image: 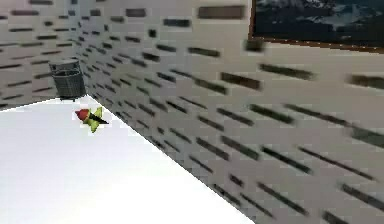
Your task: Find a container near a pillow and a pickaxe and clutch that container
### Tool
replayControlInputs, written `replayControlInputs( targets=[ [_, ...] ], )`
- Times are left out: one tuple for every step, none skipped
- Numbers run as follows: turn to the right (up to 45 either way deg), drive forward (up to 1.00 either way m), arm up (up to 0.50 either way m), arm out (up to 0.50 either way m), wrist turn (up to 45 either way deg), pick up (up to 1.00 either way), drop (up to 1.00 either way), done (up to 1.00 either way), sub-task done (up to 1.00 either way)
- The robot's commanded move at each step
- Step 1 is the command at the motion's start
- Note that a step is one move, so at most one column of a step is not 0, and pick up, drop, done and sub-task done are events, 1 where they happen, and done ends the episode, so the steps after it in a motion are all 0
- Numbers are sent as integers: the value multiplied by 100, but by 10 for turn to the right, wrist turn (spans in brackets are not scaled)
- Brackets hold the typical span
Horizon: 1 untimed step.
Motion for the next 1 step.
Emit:
replayControlInputs(
  targets=[
    [450, 0, 0, 0, 0, 0, 0, 0, 0]
  ],
)
